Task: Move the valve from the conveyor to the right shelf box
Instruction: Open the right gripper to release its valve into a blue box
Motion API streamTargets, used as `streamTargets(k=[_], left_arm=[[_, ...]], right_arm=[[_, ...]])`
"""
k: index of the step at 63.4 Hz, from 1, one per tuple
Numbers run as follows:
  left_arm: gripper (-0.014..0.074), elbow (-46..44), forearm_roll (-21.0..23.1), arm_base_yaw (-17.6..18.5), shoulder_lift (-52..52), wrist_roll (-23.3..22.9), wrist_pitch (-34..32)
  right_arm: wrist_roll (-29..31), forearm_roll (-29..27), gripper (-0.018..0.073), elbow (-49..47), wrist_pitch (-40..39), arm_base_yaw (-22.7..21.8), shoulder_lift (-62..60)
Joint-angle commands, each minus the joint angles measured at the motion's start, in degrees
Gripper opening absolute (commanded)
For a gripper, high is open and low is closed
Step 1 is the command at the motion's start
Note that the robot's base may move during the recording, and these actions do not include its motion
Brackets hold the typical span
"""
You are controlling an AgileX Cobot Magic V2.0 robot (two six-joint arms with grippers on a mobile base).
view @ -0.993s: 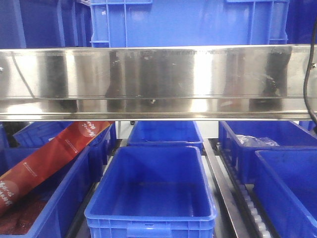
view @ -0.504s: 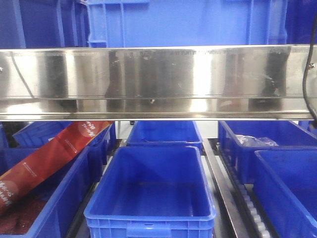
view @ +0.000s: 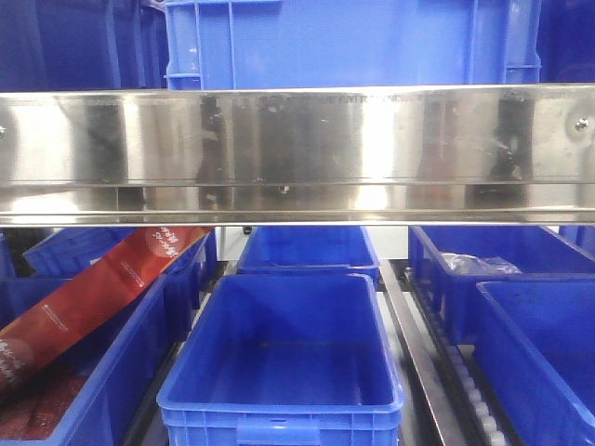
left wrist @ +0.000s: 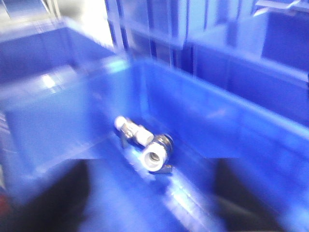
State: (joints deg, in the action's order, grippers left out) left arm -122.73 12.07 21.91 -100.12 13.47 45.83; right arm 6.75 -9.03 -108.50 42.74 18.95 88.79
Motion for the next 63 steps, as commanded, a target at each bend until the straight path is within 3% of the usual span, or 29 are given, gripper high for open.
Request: streamTargets(k=[1,5,15,26,38,63], left_arm=[[0.0035,-0.4,-1.22,-0.4,3.44,-0.14,3.62],[-0.0113,-0.4,-1.21,-1.36,5.2,-0.14,7.13],[-0.0111,1.42,-1.21,-6.47,8.42,-2.67,15.09],[-0.0111,8.26,-0.8,-11.23,13.68,-3.12,14.17],[-0.0111,20.69,-1.19,-12.66,22.51,-3.12,6.6],[-0.0111,61.67,-3.33,-12.66,48.65,-3.12,-21.28]], right_arm=[[-0.01,0.29,-0.016,-0.13,0.39,-0.1,-3.44],[-0.01,0.29,-0.0158,0.83,1.0,-0.57,-5.36],[-0.01,0.29,-0.0158,8.12,1.08,-4.03,-11.26],[-0.01,0.29,-0.0162,23.52,-4.14,-8.21,-19.52],[-0.01,0.29,-0.0162,39.99,-12.55,-8.59,-29.85],[-0.01,0.29,-0.0162,64.92,-23.2,-8.59,-49.78]])
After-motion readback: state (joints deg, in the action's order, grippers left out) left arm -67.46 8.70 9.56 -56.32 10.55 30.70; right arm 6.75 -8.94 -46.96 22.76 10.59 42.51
